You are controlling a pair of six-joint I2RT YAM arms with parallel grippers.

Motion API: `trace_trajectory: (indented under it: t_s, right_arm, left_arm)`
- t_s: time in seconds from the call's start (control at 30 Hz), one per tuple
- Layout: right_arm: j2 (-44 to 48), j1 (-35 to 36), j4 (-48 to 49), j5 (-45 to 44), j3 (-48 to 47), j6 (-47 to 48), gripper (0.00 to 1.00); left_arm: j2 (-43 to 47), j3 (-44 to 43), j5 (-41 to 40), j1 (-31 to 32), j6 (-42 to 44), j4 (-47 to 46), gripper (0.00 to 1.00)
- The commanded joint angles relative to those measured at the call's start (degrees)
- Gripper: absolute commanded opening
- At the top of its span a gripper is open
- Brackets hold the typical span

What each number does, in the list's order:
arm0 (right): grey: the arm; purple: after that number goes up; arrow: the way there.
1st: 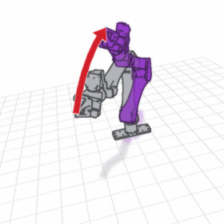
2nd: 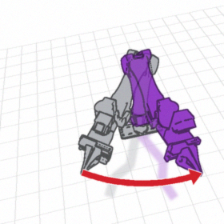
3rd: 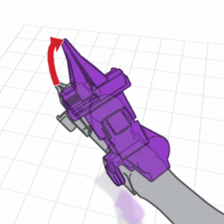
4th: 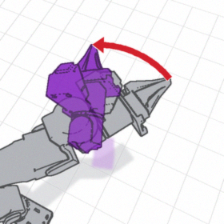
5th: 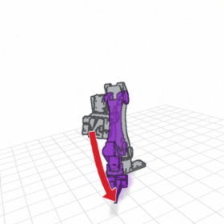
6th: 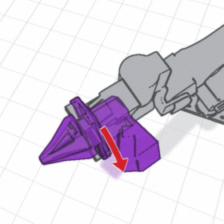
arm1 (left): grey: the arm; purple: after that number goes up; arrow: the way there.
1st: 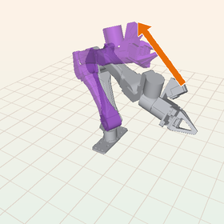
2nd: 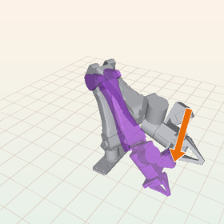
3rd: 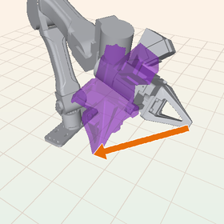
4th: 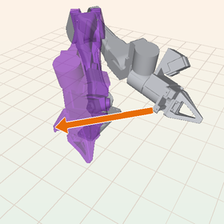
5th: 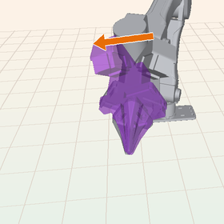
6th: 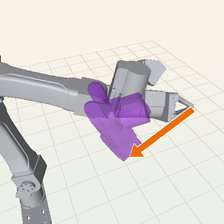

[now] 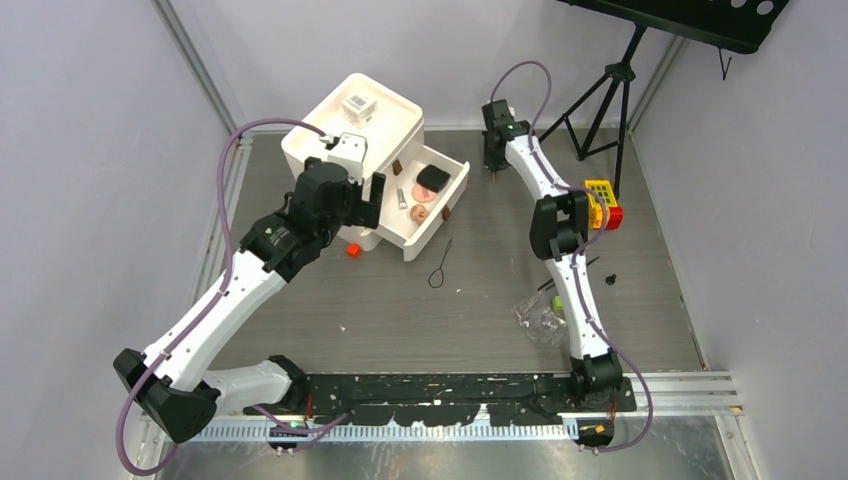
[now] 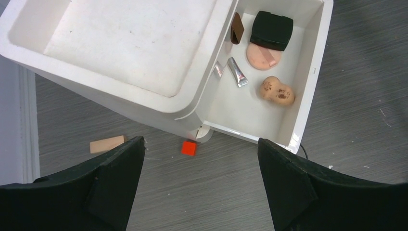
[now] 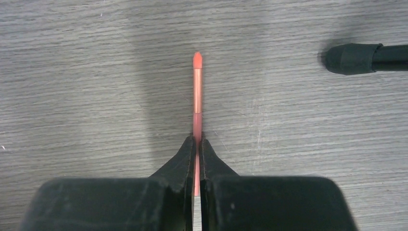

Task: Organize the makeup
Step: Move the makeup brush to the center of the board.

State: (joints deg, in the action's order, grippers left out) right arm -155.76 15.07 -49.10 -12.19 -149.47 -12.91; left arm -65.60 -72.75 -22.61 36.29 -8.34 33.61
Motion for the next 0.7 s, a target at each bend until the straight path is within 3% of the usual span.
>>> trace_trajectory:
  t_s: [0.0,0.17,0.53,0.67]
  right_arm:
    - [0.2,-0.1,-5.7,-2.2,5.0,0.2,0.04]
    - [9.0,0.1,-2.2,0.0,19.0,-5.4,0.00]
    - [36.4,10.4,6.1,-3.7,68.5,-17.7,0.00]
    - [45.5,13.0,9.4,-2.2,81.7,-21.9,0.08]
  left_arm:
    - [1.7,0.1,1.0,-0.2,0.3,-2.6,0.89]
    - [2.4,0.0,1.7,-0.2,0.2,-2.4,0.89]
    - [3.9,0.3,4.7,-0.3,-0.7,-2.1,0.89]
    - [4.6,0.6,4.8,-0.2,-0.8,-2.4,0.89]
